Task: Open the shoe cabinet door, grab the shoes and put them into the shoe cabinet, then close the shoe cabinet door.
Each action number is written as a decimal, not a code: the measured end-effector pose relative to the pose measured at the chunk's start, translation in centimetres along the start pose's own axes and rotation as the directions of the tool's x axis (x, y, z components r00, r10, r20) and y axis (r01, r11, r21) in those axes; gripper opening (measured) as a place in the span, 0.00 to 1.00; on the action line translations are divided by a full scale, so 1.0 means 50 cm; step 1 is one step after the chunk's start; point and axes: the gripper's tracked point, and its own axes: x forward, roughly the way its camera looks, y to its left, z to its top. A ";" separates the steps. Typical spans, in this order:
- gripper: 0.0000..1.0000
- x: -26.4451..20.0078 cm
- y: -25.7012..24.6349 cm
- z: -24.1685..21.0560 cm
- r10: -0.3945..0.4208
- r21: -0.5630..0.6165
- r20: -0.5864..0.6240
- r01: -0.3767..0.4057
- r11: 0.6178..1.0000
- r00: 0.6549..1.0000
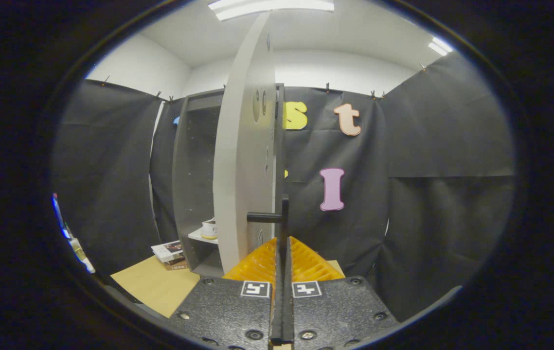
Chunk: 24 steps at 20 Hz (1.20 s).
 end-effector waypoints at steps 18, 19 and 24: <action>1.00 -0.245 0.222 -0.123 -0.049 0.024 0.221 0.045 0.999 0.974; 1.00 -0.230 0.241 -0.141 -0.041 0.038 0.200 0.034 0.999 0.979; 1.00 -0.148 0.296 -0.255 -0.025 0.040 0.079 0.021 0.999 0.997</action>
